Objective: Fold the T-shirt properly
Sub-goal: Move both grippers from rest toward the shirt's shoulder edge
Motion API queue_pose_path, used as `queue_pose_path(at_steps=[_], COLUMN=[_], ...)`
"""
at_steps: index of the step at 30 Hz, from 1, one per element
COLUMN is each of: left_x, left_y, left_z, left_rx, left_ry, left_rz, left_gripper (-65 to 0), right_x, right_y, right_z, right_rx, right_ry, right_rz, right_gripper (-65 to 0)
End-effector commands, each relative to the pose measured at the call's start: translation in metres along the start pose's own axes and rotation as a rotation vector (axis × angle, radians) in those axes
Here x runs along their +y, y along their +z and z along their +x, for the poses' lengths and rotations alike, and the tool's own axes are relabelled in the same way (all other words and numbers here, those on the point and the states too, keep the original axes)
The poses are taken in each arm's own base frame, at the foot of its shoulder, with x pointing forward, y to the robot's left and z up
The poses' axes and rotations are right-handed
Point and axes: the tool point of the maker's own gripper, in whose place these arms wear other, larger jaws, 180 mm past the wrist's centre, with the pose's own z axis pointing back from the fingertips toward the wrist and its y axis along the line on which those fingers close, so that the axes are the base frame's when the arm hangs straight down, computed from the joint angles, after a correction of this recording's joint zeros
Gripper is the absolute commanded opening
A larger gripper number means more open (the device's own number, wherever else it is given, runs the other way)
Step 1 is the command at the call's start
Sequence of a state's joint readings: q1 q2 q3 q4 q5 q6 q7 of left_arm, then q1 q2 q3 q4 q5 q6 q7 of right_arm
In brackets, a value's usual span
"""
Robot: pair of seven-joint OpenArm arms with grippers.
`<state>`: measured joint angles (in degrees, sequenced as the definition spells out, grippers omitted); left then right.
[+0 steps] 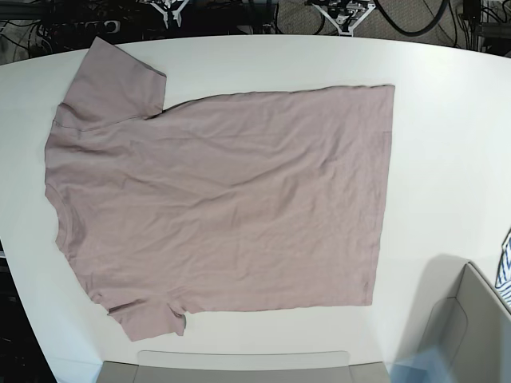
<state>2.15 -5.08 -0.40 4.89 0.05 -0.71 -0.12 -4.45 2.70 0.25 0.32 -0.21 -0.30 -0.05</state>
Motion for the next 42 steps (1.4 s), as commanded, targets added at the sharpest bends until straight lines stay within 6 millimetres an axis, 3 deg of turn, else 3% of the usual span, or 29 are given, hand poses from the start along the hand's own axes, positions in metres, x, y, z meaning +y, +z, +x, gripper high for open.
queue_pose_path(at_steps=[1,11,18,24,27,31,35,37,42], left_x=[0.001,0.004,0.007,0.01,0.024,0.026,0.026,0.026,0.027], left_y=[0.0,0.002,0.002,0.005,0.006,0.006,0.006,0.007,0.012], left_z=[0.002,0.003,0.003,0.006,0.011,0.01,0.01,0.0,0.0], left_rx=[-0.01,-0.09,-0.095,-0.163,-0.198,-0.198,-0.2,-0.191,-0.229], left_ry=[-0.003,-0.01,-0.015,-0.009,-0.01,-0.011,-0.011,-0.01,-0.014], left_rz=[0.005,0.006,0.012,0.016,0.037,0.04,0.04,0.04,0.041], left_gripper=[-64.9,-64.9,-64.9,-64.8,-64.8,-64.8,-64.8,-64.8,-64.8], right_x=[-0.004,-0.018,-0.023,-0.016,-0.015,-0.016,-0.013,-0.01,-0.003], right_y=[0.0,0.001,0.002,0.003,0.004,0.004,0.007,0.009,0.012], right_z=[0.004,0.008,-0.006,-0.002,-0.006,-0.012,-0.001,0.002,-0.01], right_rx=[-0.01,-0.019,0.001,-0.055,-0.062,-0.054,-0.121,-0.163,-0.172], right_ry=[0.001,-0.005,-0.004,0.016,0.014,0.011,0.017,0.022,0.029], right_rz=[-0.006,-0.027,-0.035,-0.023,-0.021,-0.022,-0.017,-0.012,0.001], right_gripper=[-64.8,-64.8,-64.8,-64.9,-64.9,-64.9,-64.9,-64.9,-64.9])
